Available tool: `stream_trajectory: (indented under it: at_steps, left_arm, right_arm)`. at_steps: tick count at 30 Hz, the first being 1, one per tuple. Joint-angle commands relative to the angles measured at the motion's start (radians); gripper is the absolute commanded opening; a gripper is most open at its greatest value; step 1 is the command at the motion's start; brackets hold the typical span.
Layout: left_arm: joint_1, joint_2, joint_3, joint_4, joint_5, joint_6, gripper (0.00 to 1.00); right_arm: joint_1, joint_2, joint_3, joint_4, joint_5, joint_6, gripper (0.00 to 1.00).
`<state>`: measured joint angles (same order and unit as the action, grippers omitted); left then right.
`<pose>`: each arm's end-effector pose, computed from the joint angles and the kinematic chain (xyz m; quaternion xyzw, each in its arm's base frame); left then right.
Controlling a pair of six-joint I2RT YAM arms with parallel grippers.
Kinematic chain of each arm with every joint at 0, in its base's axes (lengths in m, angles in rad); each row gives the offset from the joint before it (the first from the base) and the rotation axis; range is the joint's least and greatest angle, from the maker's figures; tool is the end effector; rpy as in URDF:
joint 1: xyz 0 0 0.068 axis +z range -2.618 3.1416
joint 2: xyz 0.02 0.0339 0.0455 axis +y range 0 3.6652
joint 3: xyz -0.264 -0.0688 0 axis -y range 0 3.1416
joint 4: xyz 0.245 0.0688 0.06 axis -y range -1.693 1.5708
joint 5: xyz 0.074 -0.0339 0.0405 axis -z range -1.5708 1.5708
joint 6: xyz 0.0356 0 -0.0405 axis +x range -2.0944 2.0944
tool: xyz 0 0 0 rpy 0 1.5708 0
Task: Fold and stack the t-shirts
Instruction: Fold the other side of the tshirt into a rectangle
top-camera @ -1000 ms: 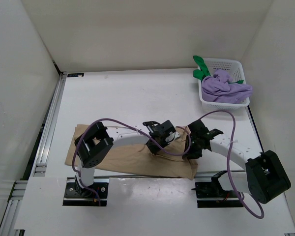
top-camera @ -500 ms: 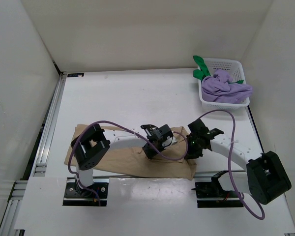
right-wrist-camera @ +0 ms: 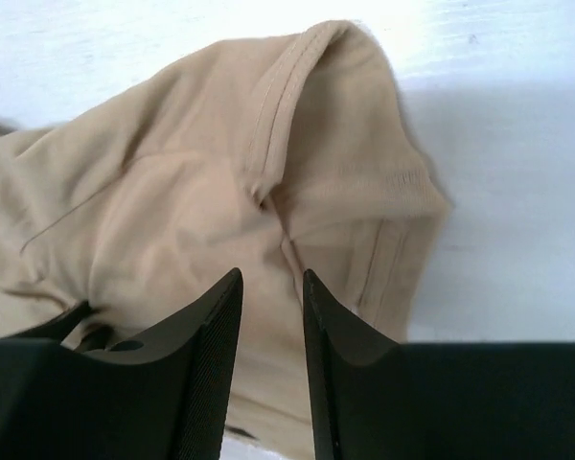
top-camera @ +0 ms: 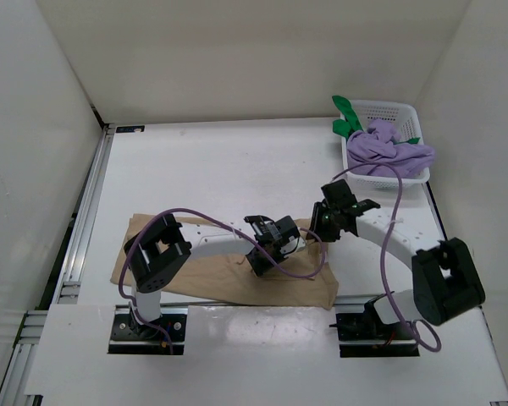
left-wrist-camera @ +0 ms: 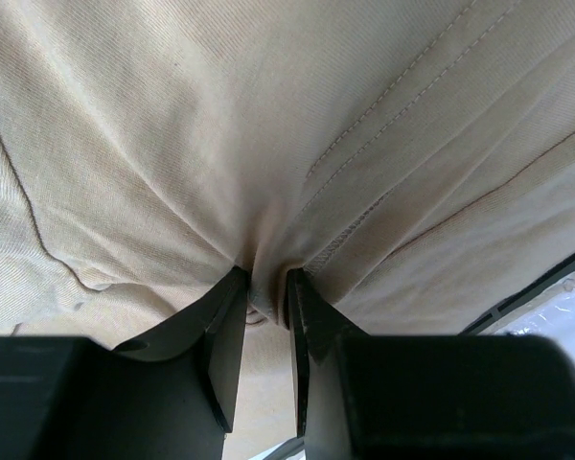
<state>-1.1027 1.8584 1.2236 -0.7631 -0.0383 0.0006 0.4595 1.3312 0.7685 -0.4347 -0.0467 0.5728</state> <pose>0.1576 -0.3087 0.1617 0.5206 0.8492 -0.0289 0.0835 0.2287 0.1150 0.1980 0.0477 0.9578 0.1590 0.2348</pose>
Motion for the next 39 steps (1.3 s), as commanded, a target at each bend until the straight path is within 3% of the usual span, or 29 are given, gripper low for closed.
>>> stream_trajectory:
  at_steps: [1, 9, 12, 17, 20, 23, 29, 30, 32, 33, 35, 37, 39]
  left_arm:
    - [-0.006, -0.004, -0.010, -0.007, 0.003, -0.001, 0.35]
    - [-0.006, -0.004, -0.010, -0.007, -0.006, -0.001, 0.35]
    - [-0.006, -0.004, -0.010, -0.007, -0.006, -0.001, 0.35]
    - [-0.006, -0.013, -0.019, -0.007, -0.006, -0.001, 0.31]
    - [-0.006, -0.037, -0.030, -0.007, -0.015, -0.001, 0.20]
    - [-0.006, -0.062, -0.030, -0.007, -0.006, -0.001, 0.11]
    - [-0.006, -0.053, -0.030, -0.007, 0.021, -0.001, 0.11]
    - [-0.006, -0.053, -0.021, -0.007, 0.021, -0.001, 0.13]
    - [-0.006, -0.053, -0.021, -0.007, 0.031, -0.001, 0.33]
    - [-0.006, -0.053, -0.012, -0.007, 0.031, -0.001, 0.41]
    - [-0.006, -0.073, -0.012, -0.016, 0.031, -0.001, 0.61]
    - [0.003, -0.122, -0.012, -0.027, 0.031, -0.001, 0.65]
    - [0.024, -0.206, -0.012, -0.047, 0.067, -0.001, 0.70]
  right_arm:
    - [-0.001, 0.088, 0.069, 0.054, -0.007, 0.010, 0.37]
    - [-0.001, 0.163, 0.100, 0.113, -0.008, -0.011, 0.37]
    - [-0.001, 0.189, 0.100, 0.134, 0.002, -0.011, 0.33]
    - [-0.001, 0.256, 0.150, 0.105, 0.033, -0.002, 0.08]
    - [-0.019, 0.257, 0.150, 0.062, 0.071, 0.007, 0.01]
    - [-0.048, 0.217, 0.150, 0.018, 0.145, 0.035, 0.01]
    - [-0.059, 0.235, 0.175, -0.008, 0.156, 0.036, 0.01]
    - [-0.059, 0.246, 0.184, -0.018, 0.156, 0.036, 0.01]
    - [-0.059, 0.270, 0.209, -0.032, 0.165, 0.024, 0.01]
    - [-0.059, 0.270, 0.218, -0.044, 0.165, 0.024, 0.10]
    - [-0.059, 0.284, 0.230, -0.062, 0.153, 0.001, 0.17]
    - [-0.059, 0.264, 0.230, -0.062, 0.153, 0.001, 0.25]
    - [-0.059, 0.238, 0.241, -0.087, 0.163, -0.008, 0.27]
